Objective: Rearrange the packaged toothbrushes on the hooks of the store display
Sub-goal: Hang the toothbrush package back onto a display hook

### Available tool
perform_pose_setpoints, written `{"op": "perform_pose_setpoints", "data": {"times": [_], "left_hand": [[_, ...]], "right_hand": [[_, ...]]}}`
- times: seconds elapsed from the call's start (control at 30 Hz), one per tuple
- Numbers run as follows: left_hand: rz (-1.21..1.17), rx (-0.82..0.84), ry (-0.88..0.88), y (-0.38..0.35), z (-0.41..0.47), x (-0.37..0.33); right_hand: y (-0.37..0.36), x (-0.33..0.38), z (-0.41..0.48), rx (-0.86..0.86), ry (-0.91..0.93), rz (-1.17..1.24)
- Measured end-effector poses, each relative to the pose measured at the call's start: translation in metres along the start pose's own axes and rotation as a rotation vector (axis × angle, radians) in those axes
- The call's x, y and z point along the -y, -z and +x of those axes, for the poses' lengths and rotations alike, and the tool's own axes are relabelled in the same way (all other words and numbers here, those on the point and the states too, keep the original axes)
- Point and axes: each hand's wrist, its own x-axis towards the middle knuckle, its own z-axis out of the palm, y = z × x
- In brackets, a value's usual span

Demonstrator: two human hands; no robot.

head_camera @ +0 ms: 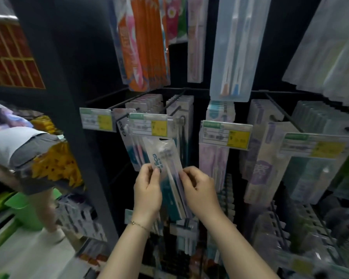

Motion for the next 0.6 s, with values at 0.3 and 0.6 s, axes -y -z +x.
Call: {"op": "perform_pose_setpoints", "data": {"times": [0.3, 0.6], "left_hand": [[0.115, 0.063, 0.024, 0.002, 0.045, -0.011], [0.082, 0.149, -0.060, -0.001, 0.054, -0.018]], "right_hand": [[-0.014, 0.019, 0.024, -0.095, -0.045, -0.019], [-0.014, 0.014, 0.032, -0.185, -0.041, -0.017]]}}
